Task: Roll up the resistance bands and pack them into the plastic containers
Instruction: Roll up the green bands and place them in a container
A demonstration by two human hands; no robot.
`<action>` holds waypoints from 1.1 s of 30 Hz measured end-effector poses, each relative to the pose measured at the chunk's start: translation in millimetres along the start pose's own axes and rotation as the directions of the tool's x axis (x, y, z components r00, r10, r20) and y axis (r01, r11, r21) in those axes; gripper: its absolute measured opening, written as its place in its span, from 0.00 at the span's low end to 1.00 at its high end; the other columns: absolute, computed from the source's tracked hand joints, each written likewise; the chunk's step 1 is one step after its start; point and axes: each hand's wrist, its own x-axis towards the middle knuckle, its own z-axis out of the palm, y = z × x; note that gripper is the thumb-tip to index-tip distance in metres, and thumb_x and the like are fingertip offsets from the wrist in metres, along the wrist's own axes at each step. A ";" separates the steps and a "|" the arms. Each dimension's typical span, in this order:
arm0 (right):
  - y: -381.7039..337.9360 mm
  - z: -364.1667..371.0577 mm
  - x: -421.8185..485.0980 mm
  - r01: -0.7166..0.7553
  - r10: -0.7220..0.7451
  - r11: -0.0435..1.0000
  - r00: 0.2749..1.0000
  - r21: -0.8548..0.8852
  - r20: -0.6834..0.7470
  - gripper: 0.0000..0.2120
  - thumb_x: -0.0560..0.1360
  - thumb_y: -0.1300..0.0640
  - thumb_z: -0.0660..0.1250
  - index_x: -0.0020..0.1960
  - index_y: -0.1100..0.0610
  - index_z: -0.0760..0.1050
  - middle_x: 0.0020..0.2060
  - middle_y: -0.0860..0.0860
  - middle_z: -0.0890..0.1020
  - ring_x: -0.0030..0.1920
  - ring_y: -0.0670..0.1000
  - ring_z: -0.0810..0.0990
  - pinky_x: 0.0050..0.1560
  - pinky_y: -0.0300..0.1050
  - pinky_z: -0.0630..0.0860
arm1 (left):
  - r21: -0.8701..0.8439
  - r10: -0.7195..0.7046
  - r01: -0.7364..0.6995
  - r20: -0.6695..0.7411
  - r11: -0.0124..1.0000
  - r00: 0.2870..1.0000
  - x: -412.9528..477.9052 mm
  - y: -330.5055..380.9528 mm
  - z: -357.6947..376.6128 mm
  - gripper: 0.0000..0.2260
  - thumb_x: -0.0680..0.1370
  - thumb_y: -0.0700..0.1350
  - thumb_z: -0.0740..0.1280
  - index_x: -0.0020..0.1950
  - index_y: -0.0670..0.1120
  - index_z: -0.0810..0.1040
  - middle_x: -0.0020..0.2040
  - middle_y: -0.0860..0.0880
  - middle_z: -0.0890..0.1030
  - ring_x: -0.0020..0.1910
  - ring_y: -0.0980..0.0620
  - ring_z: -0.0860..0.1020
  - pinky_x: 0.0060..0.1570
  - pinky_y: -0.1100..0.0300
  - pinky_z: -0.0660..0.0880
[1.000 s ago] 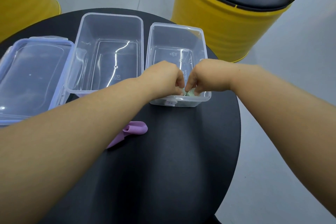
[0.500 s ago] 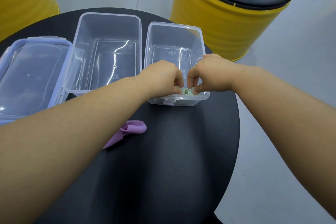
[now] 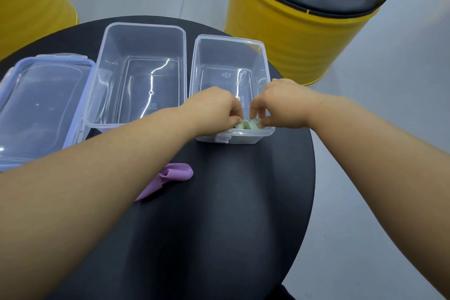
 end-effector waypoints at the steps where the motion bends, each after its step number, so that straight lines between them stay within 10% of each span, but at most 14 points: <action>1: -0.4 -0.1 -0.3 0.001 -0.001 1.000 1.000 -0.009 -0.006 0.13 0.76 0.50 0.65 0.60 0.47 0.75 0.52 0.45 0.81 0.55 0.51 0.73 0.56 0.44 0.66 | 0.006 0.000 0.000 0.000 1.000 1.000 0.0 0.5 0.2 0.10 0.79 0.47 0.63 0.55 0.50 0.81 0.51 0.52 0.82 0.52 0.52 0.78 0.51 0.57 0.75; 26: 1.8 -1.5 -0.6 -0.018 0.011 0.997 0.996 -0.080 -0.084 0.12 0.78 0.52 0.61 0.59 0.48 0.77 0.54 0.48 0.80 0.60 0.52 0.72 0.64 0.48 0.65 | 0.023 -0.004 0.005 -0.026 1.000 1.000 10.0 5.5 7.0 0.14 0.79 0.53 0.62 0.62 0.51 0.77 0.61 0.52 0.78 0.60 0.51 0.74 0.55 0.56 0.72; 33: 7.0 7.1 -0.9 -0.052 0.051 0.999 0.991 -0.012 -0.126 0.11 0.76 0.53 0.62 0.55 0.49 0.80 0.49 0.53 0.80 0.55 0.55 0.73 0.58 0.51 0.71 | -0.121 -0.074 0.071 -0.024 0.990 0.997 20.6 17.6 12.0 0.14 0.72 0.58 0.69 0.49 0.48 0.81 0.49 0.50 0.83 0.50 0.49 0.78 0.50 0.53 0.76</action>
